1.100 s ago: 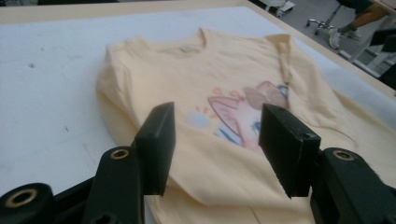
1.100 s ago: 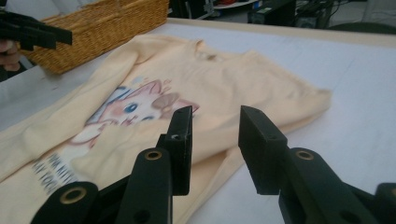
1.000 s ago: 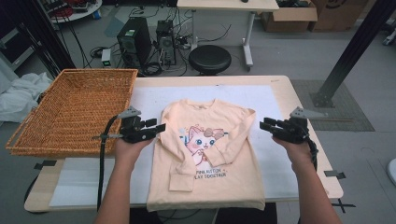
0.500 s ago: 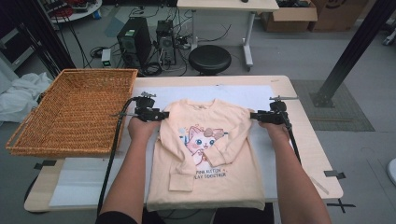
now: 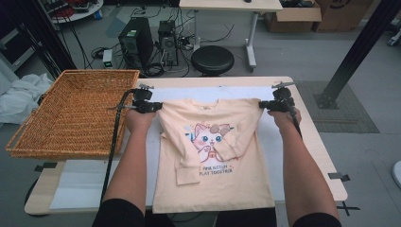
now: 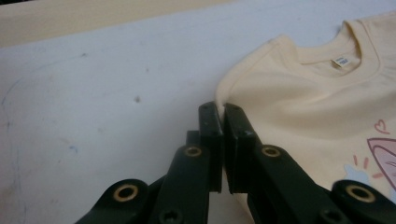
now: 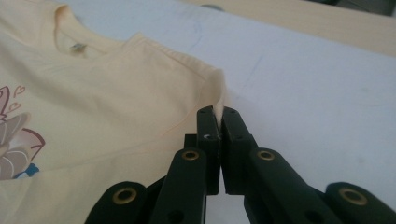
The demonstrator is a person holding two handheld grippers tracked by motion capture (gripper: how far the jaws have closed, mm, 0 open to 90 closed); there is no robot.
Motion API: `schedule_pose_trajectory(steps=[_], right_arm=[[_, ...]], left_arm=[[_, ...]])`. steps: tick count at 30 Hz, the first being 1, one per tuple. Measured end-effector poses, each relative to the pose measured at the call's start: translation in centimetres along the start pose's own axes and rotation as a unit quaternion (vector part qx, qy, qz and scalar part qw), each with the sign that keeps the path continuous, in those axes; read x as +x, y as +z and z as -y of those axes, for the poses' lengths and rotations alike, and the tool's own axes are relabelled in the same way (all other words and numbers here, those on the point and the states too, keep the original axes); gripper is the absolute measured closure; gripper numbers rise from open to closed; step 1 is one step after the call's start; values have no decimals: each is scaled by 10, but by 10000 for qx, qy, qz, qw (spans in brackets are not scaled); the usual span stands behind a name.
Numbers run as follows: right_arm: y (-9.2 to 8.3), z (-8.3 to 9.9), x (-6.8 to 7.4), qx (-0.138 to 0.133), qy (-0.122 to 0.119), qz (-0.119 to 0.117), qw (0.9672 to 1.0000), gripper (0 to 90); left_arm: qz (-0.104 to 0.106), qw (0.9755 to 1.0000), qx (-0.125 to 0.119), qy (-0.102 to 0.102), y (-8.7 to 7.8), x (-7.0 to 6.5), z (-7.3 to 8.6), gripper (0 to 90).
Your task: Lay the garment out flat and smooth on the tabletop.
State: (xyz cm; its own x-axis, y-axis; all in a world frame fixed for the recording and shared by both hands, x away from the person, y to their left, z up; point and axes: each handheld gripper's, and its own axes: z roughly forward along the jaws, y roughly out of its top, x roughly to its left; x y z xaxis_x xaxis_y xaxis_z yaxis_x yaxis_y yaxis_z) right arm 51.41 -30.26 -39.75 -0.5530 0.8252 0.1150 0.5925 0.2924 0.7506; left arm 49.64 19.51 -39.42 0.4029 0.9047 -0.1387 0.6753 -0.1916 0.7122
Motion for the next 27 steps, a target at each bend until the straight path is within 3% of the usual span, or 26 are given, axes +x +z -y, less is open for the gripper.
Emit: schedule_pose_trajectory(steps=[2,6,7,8,9,10,13,18,21,27], right_arm=[[-4,-8,-8,31,1,162,9999,885],[-11,-25,-24,-8,24,510,9987,863],[-12,-27,-26,-28,56,672,9977,770],[-12,-26,-26,-90,119,849,9963,648],[-13,-25,-27,-104,202,932,9954,637],[-14,-22,-26,-50,239,938,9953,633],[-19,-15,-20,-85,158,916,9956,630],[-24,2,-7,-31,166,745,9971,622],[-29,15,4,-21,94,672,9977,614],[-51,53,20,-160,206,486,9985,606]], left_arm=[[0,10000,-10,-6,3,-2,-10,873],[-105,9997,-118,167,11,-9,-31,863],[-207,9996,-177,107,13,-11,-34,800],[-242,9995,-225,-28,15,-11,-35,643],[-151,9995,-219,-194,15,-10,-34,545],[-81,9995,-212,-228,16,-10,-33,534],[-93,9998,-169,-28,11,-14,-28,508],[170,9996,-208,-56,-2,-21,-14,468],[307,9992,-243,8,-11,-28,1,447],[515,9981,-343,72,-35,-47,44,418]])
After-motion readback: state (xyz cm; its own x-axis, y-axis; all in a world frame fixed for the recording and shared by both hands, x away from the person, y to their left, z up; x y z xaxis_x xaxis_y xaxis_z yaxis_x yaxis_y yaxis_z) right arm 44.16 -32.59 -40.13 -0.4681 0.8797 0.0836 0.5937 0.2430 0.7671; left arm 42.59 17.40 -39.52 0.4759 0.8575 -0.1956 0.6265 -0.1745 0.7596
